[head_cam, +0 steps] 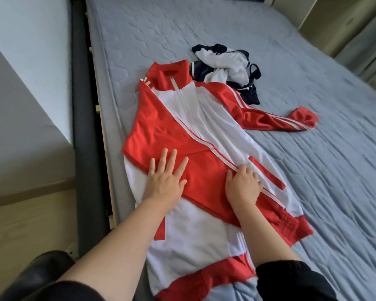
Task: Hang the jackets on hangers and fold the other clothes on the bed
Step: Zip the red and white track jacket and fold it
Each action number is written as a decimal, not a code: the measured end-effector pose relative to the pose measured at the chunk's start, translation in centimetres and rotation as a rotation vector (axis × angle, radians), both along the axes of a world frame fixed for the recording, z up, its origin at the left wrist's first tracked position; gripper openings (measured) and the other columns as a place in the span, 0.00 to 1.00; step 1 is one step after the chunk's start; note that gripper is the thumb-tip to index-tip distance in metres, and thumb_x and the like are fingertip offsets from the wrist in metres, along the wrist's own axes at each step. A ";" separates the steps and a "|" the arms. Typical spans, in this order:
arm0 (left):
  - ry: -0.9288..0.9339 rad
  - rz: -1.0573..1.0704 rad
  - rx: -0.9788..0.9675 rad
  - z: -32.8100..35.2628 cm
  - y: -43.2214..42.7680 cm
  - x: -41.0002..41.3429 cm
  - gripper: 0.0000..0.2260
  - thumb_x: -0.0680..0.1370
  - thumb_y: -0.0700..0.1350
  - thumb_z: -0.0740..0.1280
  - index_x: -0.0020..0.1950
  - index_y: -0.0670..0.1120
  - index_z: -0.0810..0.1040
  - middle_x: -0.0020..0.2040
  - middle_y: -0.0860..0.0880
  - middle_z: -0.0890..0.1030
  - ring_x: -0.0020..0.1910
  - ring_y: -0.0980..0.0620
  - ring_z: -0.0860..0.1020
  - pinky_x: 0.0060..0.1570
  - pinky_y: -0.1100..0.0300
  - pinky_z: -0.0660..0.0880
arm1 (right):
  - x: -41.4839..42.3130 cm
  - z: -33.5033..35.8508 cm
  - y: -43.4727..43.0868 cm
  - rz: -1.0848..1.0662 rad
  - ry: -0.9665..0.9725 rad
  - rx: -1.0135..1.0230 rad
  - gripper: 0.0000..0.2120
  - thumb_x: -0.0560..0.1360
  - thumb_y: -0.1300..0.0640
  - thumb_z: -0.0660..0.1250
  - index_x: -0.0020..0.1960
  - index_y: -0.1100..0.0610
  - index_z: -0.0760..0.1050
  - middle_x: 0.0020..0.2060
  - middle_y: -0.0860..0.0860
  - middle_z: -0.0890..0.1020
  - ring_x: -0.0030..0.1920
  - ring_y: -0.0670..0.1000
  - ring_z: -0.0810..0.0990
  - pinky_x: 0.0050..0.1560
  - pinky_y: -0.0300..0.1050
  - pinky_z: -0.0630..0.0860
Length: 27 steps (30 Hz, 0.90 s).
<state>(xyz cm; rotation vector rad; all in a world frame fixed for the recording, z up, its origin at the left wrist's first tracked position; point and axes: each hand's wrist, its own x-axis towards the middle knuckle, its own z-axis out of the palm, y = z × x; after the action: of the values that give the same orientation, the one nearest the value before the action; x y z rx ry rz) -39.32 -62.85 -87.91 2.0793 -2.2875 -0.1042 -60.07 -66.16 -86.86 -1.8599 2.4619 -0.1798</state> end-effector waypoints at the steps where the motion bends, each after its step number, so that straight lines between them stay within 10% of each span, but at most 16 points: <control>1: -0.002 -0.035 0.033 -0.2 0.3 -0.6 0.28 0.81 0.57 0.50 0.78 0.56 0.42 0.79 0.48 0.41 0.76 0.45 0.36 0.72 0.42 0.41 | -0.8 0.1 0.0 -0.004 0.005 0.012 0.17 0.80 0.48 0.55 0.57 0.60 0.71 0.55 0.58 0.79 0.58 0.62 0.75 0.60 0.56 0.66; 6: 0.078 0.028 0.193 -0.4 0.8 -2.0 0.27 0.81 0.60 0.49 0.78 0.57 0.44 0.79 0.50 0.42 0.77 0.46 0.41 0.72 0.41 0.45 | -3.7 1.8 -0.8 0.025 -0.069 -0.019 0.13 0.80 0.49 0.57 0.51 0.60 0.71 0.48 0.59 0.81 0.49 0.62 0.78 0.43 0.50 0.69; 13: 0.080 0.065 0.235 -0.2 0.8 -1.0 0.30 0.79 0.63 0.51 0.78 0.57 0.45 0.79 0.50 0.41 0.77 0.48 0.40 0.73 0.46 0.44 | -2.5 0.7 3.3 0.381 0.070 -0.093 0.26 0.79 0.47 0.56 0.75 0.55 0.61 0.74 0.57 0.63 0.75 0.58 0.58 0.73 0.61 0.52; 18: 0.102 0.104 0.213 0.0 1.0 -0.4 0.29 0.79 0.62 0.51 0.78 0.56 0.47 0.79 0.49 0.44 0.77 0.48 0.41 0.74 0.47 0.44 | -3.6 -1.8 4.7 -0.078 -0.160 0.092 0.30 0.81 0.45 0.49 0.78 0.55 0.50 0.78 0.52 0.50 0.78 0.52 0.43 0.73 0.61 0.36; 27: 0.106 0.137 0.169 1.3 -1.8 -0.5 0.28 0.80 0.59 0.53 0.78 0.55 0.48 0.79 0.47 0.44 0.77 0.45 0.42 0.73 0.44 0.46 | -1.4 0.1 -0.8 0.259 -0.213 -0.026 0.28 0.82 0.48 0.51 0.78 0.58 0.52 0.78 0.56 0.50 0.78 0.54 0.44 0.75 0.55 0.41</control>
<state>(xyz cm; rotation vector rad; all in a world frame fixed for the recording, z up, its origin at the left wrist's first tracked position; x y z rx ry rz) -39.77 -64.61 -86.58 2.2432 -2.1358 -0.4054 -61.50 -67.00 -86.72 -2.0286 2.0707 -0.3772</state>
